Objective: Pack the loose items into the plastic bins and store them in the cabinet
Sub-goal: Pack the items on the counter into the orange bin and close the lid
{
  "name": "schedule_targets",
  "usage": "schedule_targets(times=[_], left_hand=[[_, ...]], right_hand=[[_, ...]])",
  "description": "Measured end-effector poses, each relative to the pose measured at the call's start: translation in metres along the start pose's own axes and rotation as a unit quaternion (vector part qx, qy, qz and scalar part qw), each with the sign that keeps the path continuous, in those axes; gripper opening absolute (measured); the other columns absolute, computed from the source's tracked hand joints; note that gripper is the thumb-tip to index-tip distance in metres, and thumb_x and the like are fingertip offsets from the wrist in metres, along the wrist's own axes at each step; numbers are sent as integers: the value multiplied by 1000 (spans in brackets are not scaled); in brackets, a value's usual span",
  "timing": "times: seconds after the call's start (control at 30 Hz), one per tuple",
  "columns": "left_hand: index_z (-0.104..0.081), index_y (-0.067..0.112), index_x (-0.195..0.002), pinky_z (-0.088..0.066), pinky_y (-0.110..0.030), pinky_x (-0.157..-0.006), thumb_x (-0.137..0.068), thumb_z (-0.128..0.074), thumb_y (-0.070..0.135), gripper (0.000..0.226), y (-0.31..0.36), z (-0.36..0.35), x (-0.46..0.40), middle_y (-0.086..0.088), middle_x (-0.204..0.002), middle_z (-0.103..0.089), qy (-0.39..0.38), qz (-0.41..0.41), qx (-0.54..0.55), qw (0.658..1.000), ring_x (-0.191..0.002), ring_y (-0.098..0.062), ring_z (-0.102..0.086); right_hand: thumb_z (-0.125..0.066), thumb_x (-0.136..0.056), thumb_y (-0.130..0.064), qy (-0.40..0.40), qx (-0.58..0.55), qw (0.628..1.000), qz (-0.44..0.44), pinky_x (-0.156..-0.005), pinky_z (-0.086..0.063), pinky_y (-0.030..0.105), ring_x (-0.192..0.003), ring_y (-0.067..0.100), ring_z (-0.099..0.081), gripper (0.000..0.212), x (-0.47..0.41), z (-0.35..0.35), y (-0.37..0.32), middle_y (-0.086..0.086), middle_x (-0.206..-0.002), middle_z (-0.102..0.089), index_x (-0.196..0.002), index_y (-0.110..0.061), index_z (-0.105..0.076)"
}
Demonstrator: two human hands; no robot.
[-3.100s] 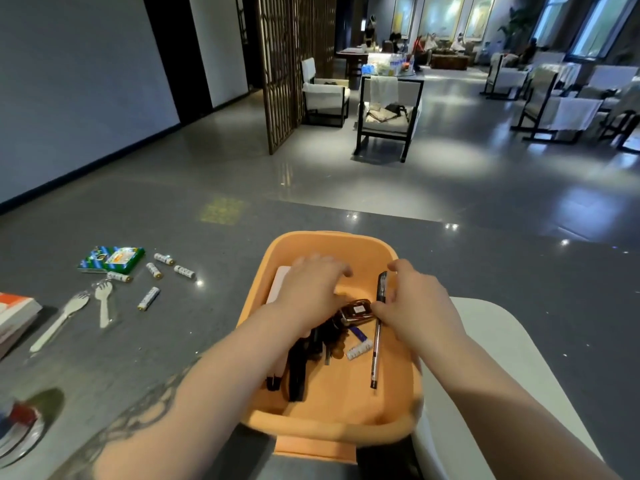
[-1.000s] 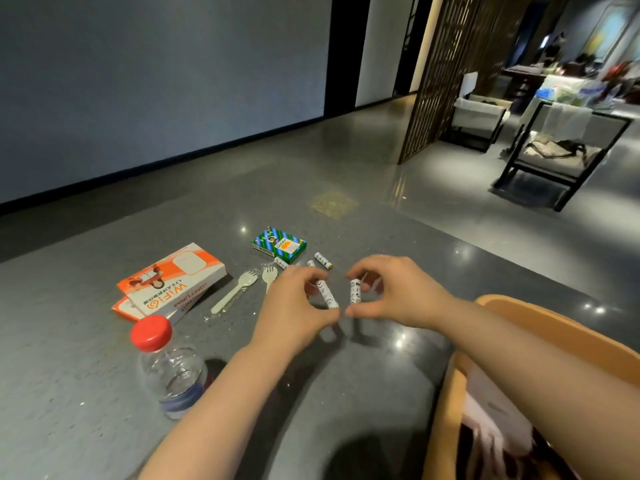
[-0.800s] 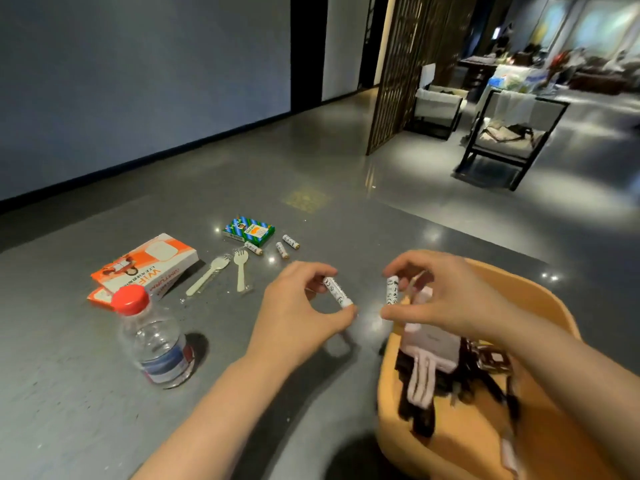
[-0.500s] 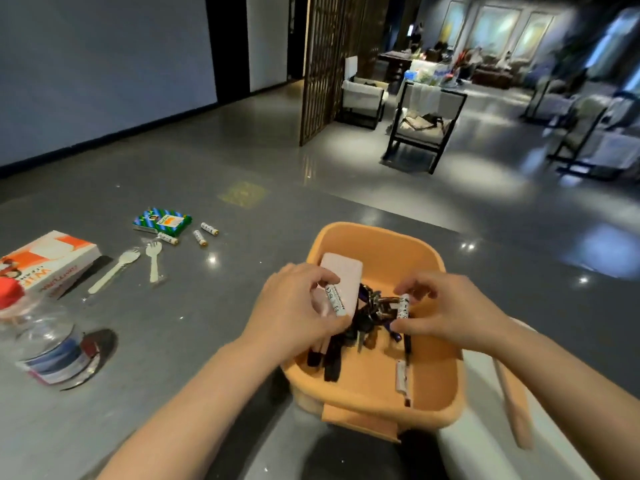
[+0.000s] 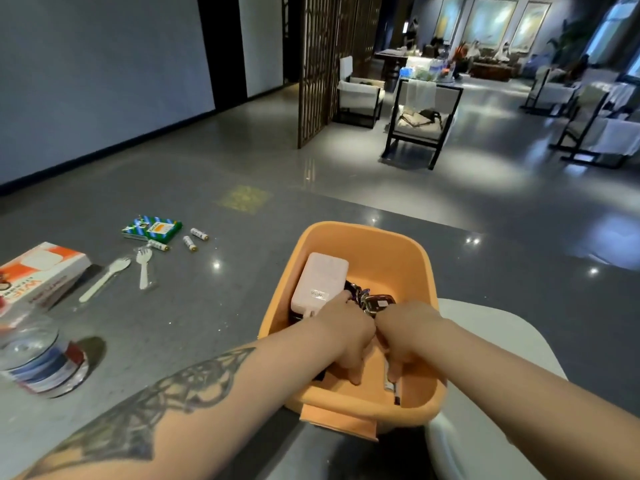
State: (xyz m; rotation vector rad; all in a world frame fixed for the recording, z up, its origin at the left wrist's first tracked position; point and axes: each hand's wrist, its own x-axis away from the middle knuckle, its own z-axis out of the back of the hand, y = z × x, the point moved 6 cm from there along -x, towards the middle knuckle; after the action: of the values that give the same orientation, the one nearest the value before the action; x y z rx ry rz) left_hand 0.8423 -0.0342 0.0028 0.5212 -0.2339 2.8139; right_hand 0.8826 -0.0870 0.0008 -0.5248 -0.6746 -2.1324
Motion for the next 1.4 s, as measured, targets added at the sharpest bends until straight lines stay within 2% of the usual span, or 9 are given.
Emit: schedule_targets(times=[0.27,0.43,0.53,0.6,0.77,0.97,1.2,1.27,1.4], left_hand=[[-66,23,-86,-33,-32,-93,-67,-64,69,50,-9,3,5,6,-87,-66,110,-4,79,991,-88,-17,-53],[-68,27,-100,-38,-30,-92,-73,-70,53,38,-27,19,24,9,-96,-67,198,27,202,959,-96,-17,-53],[-67,31,-101,-42,-33,-91,-74,-69,51,33,-43,27,52,12,-97,-66,265,63,252,929,-98,-13,-54],[-67,35,-96,-43,-34,-92,-75,-68,47,25,-60,23,80,15,-97,-65,315,108,316,888,-99,-9,-55],[-68,28,-90,-47,-23,-83,-75,-68,25,15,-99,-26,176,14,-88,-67,466,245,456,717,-86,0,-60],[-65,32,-92,-41,-11,-79,-76,-70,12,26,-129,-105,272,14,-91,-66,489,383,448,643,-84,0,-58],[-55,33,-81,-40,-6,-67,-61,-80,8,41,-157,-157,363,10,-85,-57,575,519,396,494,-78,-2,-57],[-48,36,-93,-40,-7,-70,-57,-85,18,54,-167,-165,365,15,-96,-48,573,537,402,472,-87,2,-53],[-43,25,-124,-43,-24,-90,-56,-88,21,82,-189,-174,343,9,-118,-47,542,519,452,483,-106,-4,-49]], right_hand=[[-83,-55,-56,48,-101,994,6,-67,-51,31,-81,16,-62,57,9,6,6,-7,-92,-65,-97,-25,-62],[-84,-54,-52,123,-179,976,21,-63,-47,29,-74,10,-56,46,26,16,14,-12,-83,-62,-84,-31,-57],[-81,-59,-54,145,-205,968,16,-69,-51,28,-82,8,-59,45,39,23,18,-15,-89,-63,-92,-33,-60],[-78,-64,-53,177,-243,954,15,-75,-54,30,-87,3,-60,40,48,31,17,-17,-93,-64,-95,-36,-61],[-71,-74,-50,280,-335,896,79,-73,-50,18,-83,-11,-59,20,64,75,-36,-25,-85,-67,-90,-46,-58],[-73,-76,-25,320,-453,805,213,-76,-47,16,-81,-4,-64,18,57,126,-163,-28,-84,-66,-88,-35,-64],[-70,-75,-18,281,-486,788,252,-70,-48,15,-69,2,-62,21,18,136,-247,-21,-79,-67,-84,-36,-63],[-68,-75,-17,278,-504,781,242,-70,-50,18,-66,2,-61,21,9,141,-256,-17,-78,-68,-85,-35,-64],[-69,-75,-19,292,-518,770,232,-76,-51,26,-71,1,-59,27,-1,154,-271,-14,-84,-67,-98,-33,-63]])
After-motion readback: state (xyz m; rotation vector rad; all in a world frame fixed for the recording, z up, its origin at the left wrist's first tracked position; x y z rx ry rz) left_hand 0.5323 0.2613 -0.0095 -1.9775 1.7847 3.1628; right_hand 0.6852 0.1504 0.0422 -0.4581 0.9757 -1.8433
